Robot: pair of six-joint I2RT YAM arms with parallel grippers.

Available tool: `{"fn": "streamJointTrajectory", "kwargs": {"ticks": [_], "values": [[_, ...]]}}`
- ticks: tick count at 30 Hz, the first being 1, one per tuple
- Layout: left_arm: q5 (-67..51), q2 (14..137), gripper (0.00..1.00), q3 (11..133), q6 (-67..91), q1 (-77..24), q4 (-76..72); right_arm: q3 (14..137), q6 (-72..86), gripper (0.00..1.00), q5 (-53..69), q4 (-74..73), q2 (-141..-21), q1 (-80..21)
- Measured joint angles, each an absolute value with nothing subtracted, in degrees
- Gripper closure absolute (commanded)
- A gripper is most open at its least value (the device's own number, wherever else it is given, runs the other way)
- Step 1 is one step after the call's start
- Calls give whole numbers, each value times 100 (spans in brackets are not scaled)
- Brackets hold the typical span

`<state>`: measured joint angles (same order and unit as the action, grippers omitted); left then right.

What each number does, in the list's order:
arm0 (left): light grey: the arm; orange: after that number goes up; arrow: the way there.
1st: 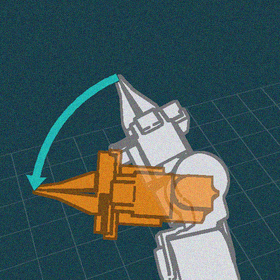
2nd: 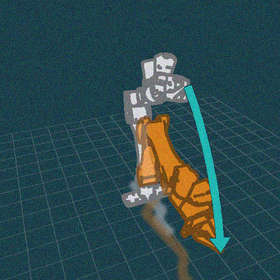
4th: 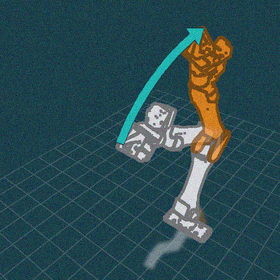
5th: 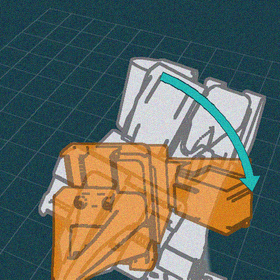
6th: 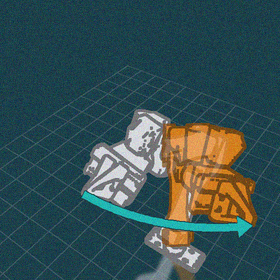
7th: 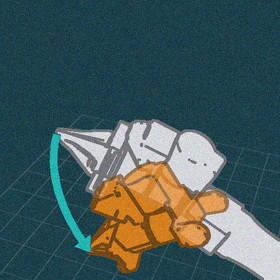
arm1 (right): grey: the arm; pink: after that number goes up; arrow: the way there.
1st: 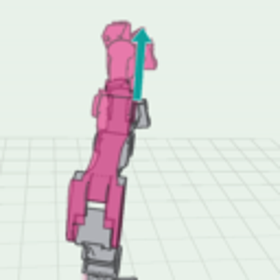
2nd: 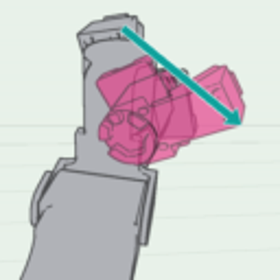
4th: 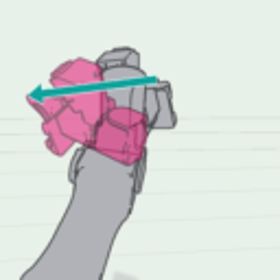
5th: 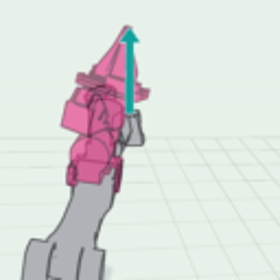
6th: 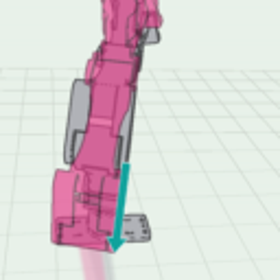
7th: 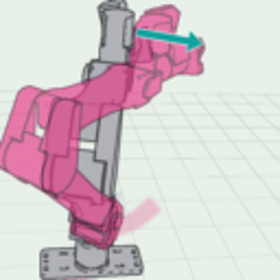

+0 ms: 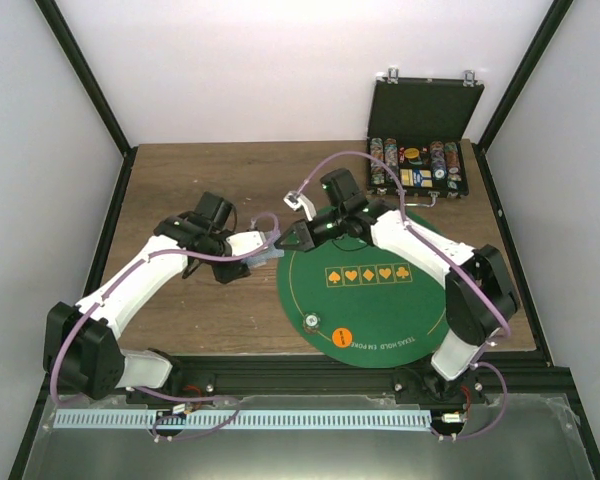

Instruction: Distribute texas hold em gaming equipment

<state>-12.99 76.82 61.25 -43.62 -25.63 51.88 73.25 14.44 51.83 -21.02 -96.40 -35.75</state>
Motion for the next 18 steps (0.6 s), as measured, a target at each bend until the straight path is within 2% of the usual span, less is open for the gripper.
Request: {"fn": "streamJointTrajectory", "kwargs": {"ticks": [10,18], "values": [[-1317,7682,43,5900,-4235,-2443,5039,7640,1044,99,4928,-2873,-9100,-3111],[-1262,7649,43,5728,-3940,-2366,4888,7728,379,99,4265,-3809,-8224,-2067]]}}
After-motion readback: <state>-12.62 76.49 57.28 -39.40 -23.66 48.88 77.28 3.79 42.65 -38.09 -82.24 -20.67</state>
